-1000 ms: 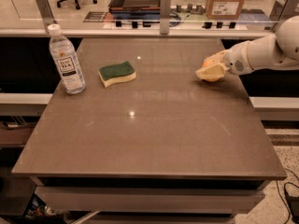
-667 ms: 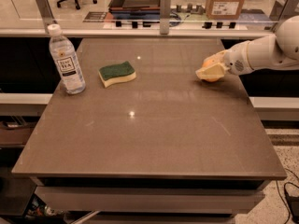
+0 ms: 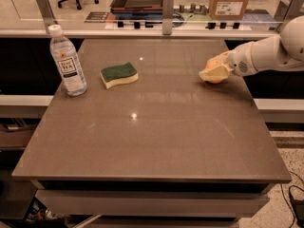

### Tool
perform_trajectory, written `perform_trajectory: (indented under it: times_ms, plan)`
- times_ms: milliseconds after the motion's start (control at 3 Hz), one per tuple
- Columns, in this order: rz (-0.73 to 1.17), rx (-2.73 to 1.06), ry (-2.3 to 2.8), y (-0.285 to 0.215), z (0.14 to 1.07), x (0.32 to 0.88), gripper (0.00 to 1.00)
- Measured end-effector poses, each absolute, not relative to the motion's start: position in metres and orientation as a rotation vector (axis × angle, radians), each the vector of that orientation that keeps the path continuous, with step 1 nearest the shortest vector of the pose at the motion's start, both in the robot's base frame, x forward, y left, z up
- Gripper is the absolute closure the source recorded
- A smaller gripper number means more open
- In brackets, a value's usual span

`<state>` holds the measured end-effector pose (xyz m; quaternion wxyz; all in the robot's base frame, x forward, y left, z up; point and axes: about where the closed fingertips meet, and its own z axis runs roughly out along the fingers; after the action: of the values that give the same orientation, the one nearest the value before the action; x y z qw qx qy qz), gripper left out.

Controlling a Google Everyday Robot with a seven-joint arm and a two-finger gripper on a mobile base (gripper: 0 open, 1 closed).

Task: Move orange near sponge

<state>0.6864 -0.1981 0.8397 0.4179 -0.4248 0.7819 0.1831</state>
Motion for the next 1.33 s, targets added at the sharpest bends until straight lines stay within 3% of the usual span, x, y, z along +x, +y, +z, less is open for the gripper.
perform_trajectory:
  times_ms: [667,1333]
  plan:
    - [0.454,-1.068,1.960,-0.197,0.843,0.686,1.00]
    - [0.342,-1.125,1.919,-0.176,0.907,0.680,1.00]
